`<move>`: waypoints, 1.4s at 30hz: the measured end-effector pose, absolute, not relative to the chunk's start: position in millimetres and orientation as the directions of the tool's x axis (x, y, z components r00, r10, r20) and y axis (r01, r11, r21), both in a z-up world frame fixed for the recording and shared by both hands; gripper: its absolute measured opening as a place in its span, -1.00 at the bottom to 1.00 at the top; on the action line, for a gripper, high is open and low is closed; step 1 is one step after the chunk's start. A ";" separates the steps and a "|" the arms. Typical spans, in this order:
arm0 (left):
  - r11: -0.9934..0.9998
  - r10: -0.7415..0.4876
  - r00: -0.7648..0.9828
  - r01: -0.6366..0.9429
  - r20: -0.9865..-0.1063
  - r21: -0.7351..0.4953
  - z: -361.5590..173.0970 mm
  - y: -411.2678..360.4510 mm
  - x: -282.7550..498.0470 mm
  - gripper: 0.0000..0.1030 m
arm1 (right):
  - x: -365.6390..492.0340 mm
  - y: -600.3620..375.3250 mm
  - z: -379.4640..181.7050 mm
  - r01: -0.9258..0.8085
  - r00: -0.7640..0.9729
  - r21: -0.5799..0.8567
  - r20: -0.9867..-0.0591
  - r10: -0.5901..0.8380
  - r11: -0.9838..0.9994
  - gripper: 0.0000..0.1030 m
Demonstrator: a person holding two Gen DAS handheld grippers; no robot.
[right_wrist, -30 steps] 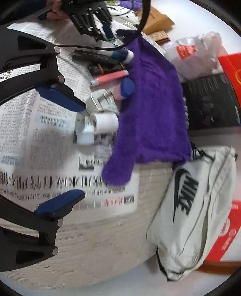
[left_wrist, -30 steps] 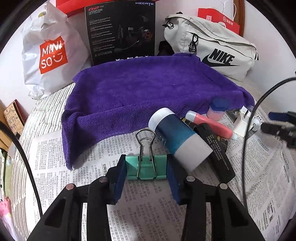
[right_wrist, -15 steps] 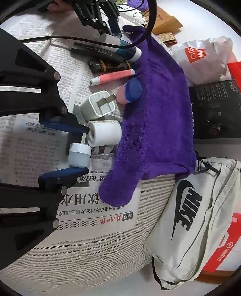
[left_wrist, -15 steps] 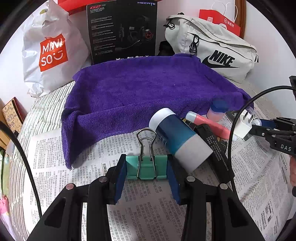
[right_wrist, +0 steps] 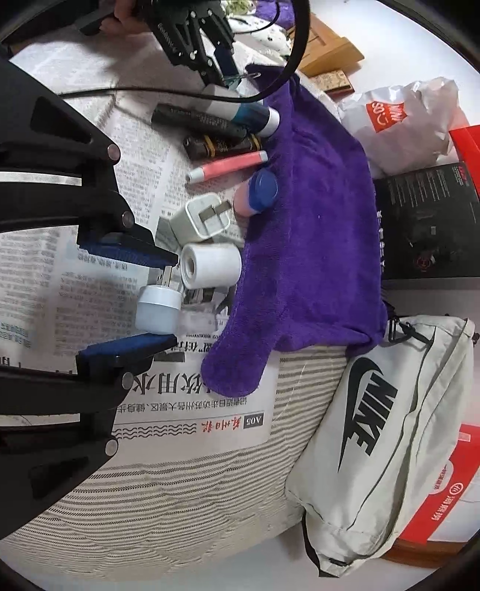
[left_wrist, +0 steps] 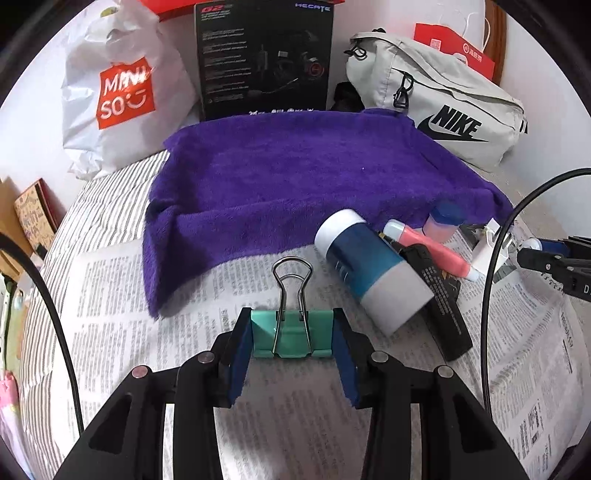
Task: Organize rigid objects
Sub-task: 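Carry the clip onto the purple towel with the left tool while the right places the white cylinder there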
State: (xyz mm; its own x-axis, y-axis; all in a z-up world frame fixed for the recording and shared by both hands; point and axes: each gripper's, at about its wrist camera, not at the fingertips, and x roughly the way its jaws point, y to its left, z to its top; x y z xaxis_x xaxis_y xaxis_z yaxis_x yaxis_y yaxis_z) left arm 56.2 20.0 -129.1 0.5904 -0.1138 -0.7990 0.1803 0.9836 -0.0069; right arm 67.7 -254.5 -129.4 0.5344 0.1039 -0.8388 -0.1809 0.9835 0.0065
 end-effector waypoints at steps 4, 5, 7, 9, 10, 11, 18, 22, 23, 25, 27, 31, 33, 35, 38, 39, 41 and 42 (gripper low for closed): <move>0.985 -0.120 0.590 0.173 -0.798 -0.020 -119.5 28.0 50.9 -0.24 | 67.9 -252.1 -122.8 -0.192 0.547 -0.012 -0.831 0.097 0.981 -0.30; 0.985 -0.118 0.595 0.172 -0.795 -0.018 -115.9 30.0 49.1 -0.24 | 67.8 -251.7 -120.3 -0.194 0.552 -0.009 -0.828 0.102 0.981 -0.30; 0.984 -0.136 0.601 0.175 -0.788 -0.036 -109.4 34.2 47.1 -0.24 | 69.1 -250.4 -115.3 -0.203 0.562 -0.007 -0.820 0.110 0.979 -0.30; 0.984 -0.145 0.606 0.172 -0.782 -0.049 -100.9 38.6 46.2 -0.24 | 71.4 -248.3 -110.7 -0.207 0.569 -0.022 -0.816 0.102 0.978 -0.30; 0.984 -0.147 0.609 0.171 -0.779 -0.052 -97.5 40.3 46.3 -0.24 | 73.2 -247.2 -107.8 -0.210 0.572 -0.027 -0.814 0.101 0.977 -0.30; 0.984 -0.149 0.611 0.169 -0.777 -0.056 -94.2 41.6 47.0 -0.24 | 74.1 -246.5 -105.8 -0.214 0.574 -0.023 -0.812 0.107 0.976 -0.30; 0.988 -0.138 0.622 0.143 -0.771 -0.062 -73.6 49.6 58.0 -0.24 | 92.5 -239.5 -88.5 -0.243 0.599 -0.010 -0.788 0.142 0.970 -0.30; 0.990 -0.122 0.631 0.131 -0.766 -0.050 -60.8 53.2 72.0 -0.24 | 106.7 -235.3 -80.1 -0.258 0.611 -0.004 -0.775 0.160 0.966 -0.30; 0.991 -0.114 0.638 0.123 -0.762 -0.045 -58.1 53.4 75.2 -0.24 | 110.9 -233.3 -78.2 -0.261 0.616 -0.007 -0.771 0.161 0.965 -0.30; 0.992 -0.115 0.643 0.118 -0.758 -0.050 -52.3 55.5 86.3 -0.24 | 119.0 -230.0 -75.5 -0.270 0.620 -0.006 -0.766 0.169 0.963 -0.30; 0.992 -0.117 0.645 0.108 -0.755 -0.061 -47.9 57.9 99.8 -0.24 | 129.5 -226.4 -71.9 -0.274 0.626 -0.007 -0.761 0.173 0.962 -0.30; 0.990 -0.142 0.640 0.112 -0.756 -0.091 -45.6 61.0 128.3 -0.24 | 154.9 -222.0 -65.8 -0.286 0.631 0.009 -0.750 0.196 0.958 -0.30; 0.989 -0.147 0.639 0.119 -0.755 -0.092 -45.8 59.9 143.1 -0.24 | 168.0 -221.8 -65.1 -0.285 0.632 0.032 -0.745 0.213 0.958 -0.30; 0.986 -0.163 0.632 0.131 -0.758 -0.103 -47.1 59.1 157.6 -0.24 | 182.0 -222.1 -66.5 -0.275 0.628 0.049 -0.747 0.218 0.960 -0.30; 0.979 -0.199 0.614 0.150 -0.764 -0.135 -51.9 58.7 180.1 -0.24 | 206.4 -222.6 -71.4 -0.270 0.617 0.071 -0.753 0.230 0.960 -0.30; 0.978 -0.205 0.608 0.147 -0.767 -0.145 -54.3 59.1 187.7 -0.24 | 213.3 -221.6 -72.9 -0.271 0.616 0.072 -0.753 0.230 0.960 -0.30; 0.977 -0.213 0.600 0.151 -0.771 -0.152 -58.6 59.3 199.9 -0.24 | 224.0 -220.3 -76.0 -0.270 0.613 0.062 -0.759 0.222 0.961 -0.30; 0.976 -0.218 0.594 0.152 -0.774 -0.158 -62.3 58.8 208.4 -0.24 | 232.3 -218.0 -78.6 -0.276 0.610 0.053 -0.762 0.217 0.960 -0.30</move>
State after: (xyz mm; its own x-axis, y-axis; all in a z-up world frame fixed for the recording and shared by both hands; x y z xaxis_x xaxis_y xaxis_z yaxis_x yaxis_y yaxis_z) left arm 208.4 58.8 -62.3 0.5944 -0.2181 -0.7741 0.1522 0.9756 -0.1580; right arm 232.3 -218.0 -78.6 0.6100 0.2172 -0.7620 -0.2760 0.9597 0.0526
